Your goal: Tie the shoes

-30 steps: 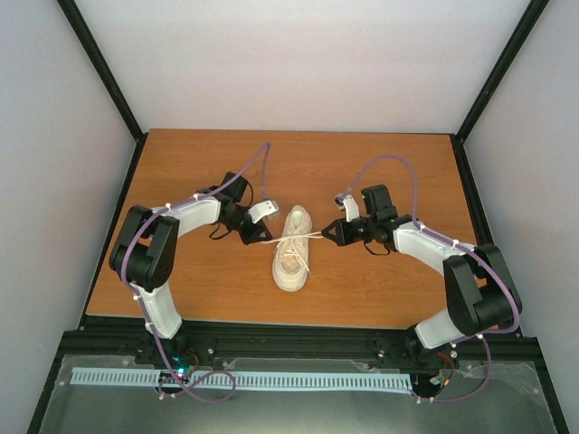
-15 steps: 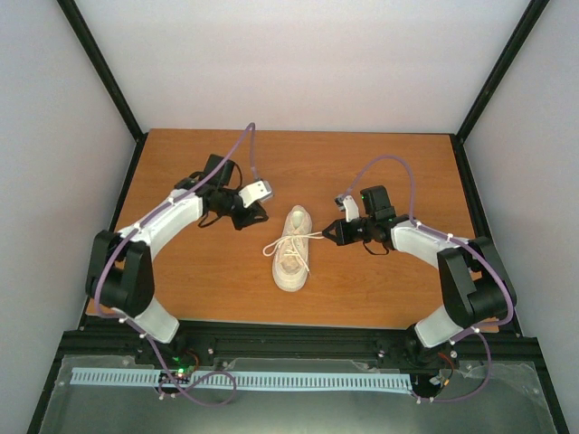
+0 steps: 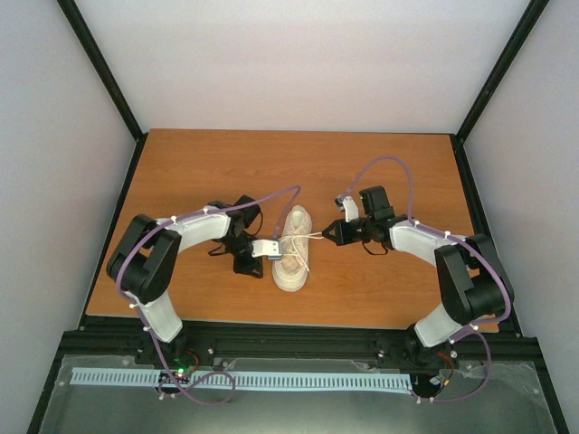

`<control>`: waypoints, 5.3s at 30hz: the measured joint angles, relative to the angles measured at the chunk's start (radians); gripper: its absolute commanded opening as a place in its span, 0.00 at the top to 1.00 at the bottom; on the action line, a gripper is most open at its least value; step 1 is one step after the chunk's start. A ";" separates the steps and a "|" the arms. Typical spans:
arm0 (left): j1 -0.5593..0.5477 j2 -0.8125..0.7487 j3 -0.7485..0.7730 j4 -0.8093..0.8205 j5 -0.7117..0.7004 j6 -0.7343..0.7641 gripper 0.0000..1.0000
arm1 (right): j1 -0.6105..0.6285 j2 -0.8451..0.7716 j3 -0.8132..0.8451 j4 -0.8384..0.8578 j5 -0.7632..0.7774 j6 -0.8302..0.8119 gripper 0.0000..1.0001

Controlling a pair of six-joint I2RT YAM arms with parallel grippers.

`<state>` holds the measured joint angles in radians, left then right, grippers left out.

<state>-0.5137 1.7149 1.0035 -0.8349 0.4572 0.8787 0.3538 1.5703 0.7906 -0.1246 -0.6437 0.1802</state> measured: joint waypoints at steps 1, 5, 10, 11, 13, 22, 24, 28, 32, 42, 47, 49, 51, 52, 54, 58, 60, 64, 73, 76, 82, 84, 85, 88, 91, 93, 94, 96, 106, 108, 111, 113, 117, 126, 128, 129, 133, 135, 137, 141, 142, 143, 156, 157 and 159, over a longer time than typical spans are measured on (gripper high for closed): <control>-0.004 0.015 0.001 0.002 -0.011 0.007 0.77 | 0.000 0.000 0.000 0.001 0.000 0.000 0.97; -0.010 0.076 0.045 0.010 -0.040 0.010 0.74 | 0.000 0.008 0.000 0.002 0.001 0.001 0.97; -0.010 0.127 0.119 0.075 -0.059 -0.032 0.69 | 0.000 0.023 0.000 0.004 0.001 0.001 0.97; -0.010 0.138 0.134 0.092 -0.066 -0.051 0.70 | 0.000 0.023 0.000 0.006 0.001 0.001 0.97; -0.006 0.155 0.156 0.111 -0.076 -0.076 0.72 | 0.000 0.023 0.000 0.007 0.001 0.001 0.97; 0.050 0.219 0.265 0.191 -0.142 -0.224 0.89 | 0.000 0.023 0.000 0.009 0.002 0.001 0.97; 0.060 0.220 0.282 0.193 -0.130 -0.248 0.92 | 0.000 0.023 0.000 0.009 0.002 0.001 0.97; 0.066 0.206 0.285 0.171 -0.054 -0.243 0.97 | 0.000 0.023 0.000 0.009 0.002 0.001 0.97; 0.064 0.138 0.251 0.099 0.035 -0.194 0.94 | 0.000 0.023 -0.001 0.010 0.002 0.001 0.97; 0.029 0.100 0.249 -0.004 0.126 -0.147 0.81 | 0.000 0.023 -0.001 0.013 0.002 0.003 0.97; 0.015 0.124 0.249 -0.005 0.116 -0.149 0.76 | 0.000 0.023 -0.001 0.014 0.002 0.004 0.97; 0.011 0.137 0.249 -0.004 0.109 -0.150 0.77 | 0.000 0.023 -0.001 0.015 0.002 0.005 0.97; 0.010 0.141 0.249 -0.001 0.101 -0.150 0.87 | 0.000 0.023 -0.001 0.016 0.002 0.005 0.97; 0.010 0.141 0.250 0.000 0.096 -0.151 0.94 | 0.000 0.023 -0.001 0.016 0.002 0.005 0.97; 0.010 0.141 0.251 0.006 0.086 -0.154 0.99 | 0.000 0.023 -0.001 0.016 0.002 0.004 0.97; 0.009 0.141 0.251 0.006 0.074 -0.153 0.99 | 0.000 0.023 -0.001 0.016 0.001 0.003 0.89; 0.009 0.141 0.251 0.006 0.071 -0.153 0.99 | 0.000 0.023 -0.001 0.014 0.002 0.003 0.84; 0.008 0.141 0.250 0.007 0.063 -0.153 0.99 | -0.001 0.023 0.003 -0.001 0.003 -0.005 0.72; 0.003 0.122 0.214 0.007 0.040 -0.159 0.67 | 0.007 0.034 0.093 -0.013 0.000 -0.007 0.60; 0.002 0.122 0.214 0.010 0.041 -0.170 0.65 | 0.023 0.068 0.135 -0.004 0.000 0.000 0.59; 0.002 0.129 0.219 0.010 0.057 -0.182 0.87 | 0.052 0.137 0.187 0.009 0.008 0.022 0.55; 0.002 0.133 0.224 0.006 0.068 -0.192 0.99 | 0.056 0.160 0.205 0.009 0.014 0.028 0.54; 0.002 0.135 0.228 0.005 0.069 -0.198 0.99 | 0.059 0.171 0.215 0.009 0.018 0.031 0.54; 0.002 0.143 0.237 0.006 0.068 -0.197 0.99 | 0.071 0.199 0.242 0.009 0.032 0.038 0.54; 0.002 0.143 0.237 0.006 0.065 -0.196 0.99 | 0.086 0.218 0.261 0.009 0.057 0.046 0.55; 0.002 0.139 0.237 0.005 0.059 -0.193 0.99 | 0.092 0.226 0.266 0.010 0.074 0.051 0.57; 0.002 0.137 0.237 0.005 0.054 -0.192 0.99 | 0.094 0.230 0.269 0.010 0.085 0.053 0.58; 0.003 0.132 0.236 0.006 0.044 -0.189 0.99 | 0.096 0.234 0.270 0.010 0.103 0.057 0.58; 0.008 0.051 0.171 0.009 0.014 -0.167 0.99 | 0.103 0.264 0.292 0.010 0.154 0.074 0.70; 0.008 0.038 0.152 0.005 0.013 -0.159 0.99 | 0.105 0.268 0.296 0.011 0.159 0.077 0.72; 0.008 0.031 0.122 0.003 0.007 -0.144 0.99 | 0.107 0.270 0.297 0.015 0.165 0.082 0.73; 0.008 0.030 0.100 0.002 0.005 -0.137 0.99 | 0.107 0.270 0.297 0.016 0.166 0.084 0.74; 0.008 0.021 0.076 -0.001 0.000 -0.126 0.99 | 0.108 0.270 0.297 0.016 0.166 0.088 0.70; 0.008 -0.001 0.061 0.001 -0.008 -0.115 0.99 | 0.111 0.258 0.297 0.012 0.159 0.067 0.83; 0.008 -0.001 0.048 0.002 -0.023 -0.111 0.99 | 0.112 0.256 0.297 0.008 0.160 0.061 0.88; 0.008 -0.001 0.042 0.001 -0.029 -0.108 0.99 | 0.112 0.256 0.299 0.005 0.161 0.058 0.90; 0.012 -0.001 0.018 0.000 -0.064 -0.095 0.99 | 0.112 0.257 0.308 -0.013 0.163 0.050 0.91; 0.016 -0.001 0.010 0.000 -0.076 -0.091 0.99 | 0.112 0.258 0.311 -0.014 0.163 0.049 0.91; 0.021 -0.001 0.003 0.001 -0.086 -0.086 0.99 | 0.112 0.259 0.312 -0.016 0.163 0.048 0.90; 0.038 -0.001 -0.003 0.002 -0.100 -0.077 0.99 | 0.112 0.259 0.312 -0.017 0.163 0.045 0.90; 0.042 -0.001 -0.004 0.004 -0.103 -0.075 0.99 | 0.112 0.259 0.312 -0.018 0.163 0.045 0.90; 0.047 -0.001 -0.006 0.006 -0.107 -0.072 0.99 | 0.112 0.259 0.312 -0.018 0.163 0.044 0.90; 0.071 -0.029 -0.005 0.034 -0.131 -0.080 0.55 | 0.112 0.218 0.314 -0.046 0.175 0.024 0.53; 0.071 -0.051 -0.005 0.031 -0.127 -0.075 0.53 | 0.112 0.197 0.311 -0.053 0.181 0.019 0.51; 0.067 -0.130 -0.004 0.024 -0.111 -0.071 0.50 | 0.112 0.137 0.297 -0.064 0.188 0.014 0.47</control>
<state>-0.4465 1.5852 0.9997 -0.8104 0.3466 0.8074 0.4656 1.7069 1.0878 -0.1883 -0.4553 0.1944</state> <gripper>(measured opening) 0.463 0.482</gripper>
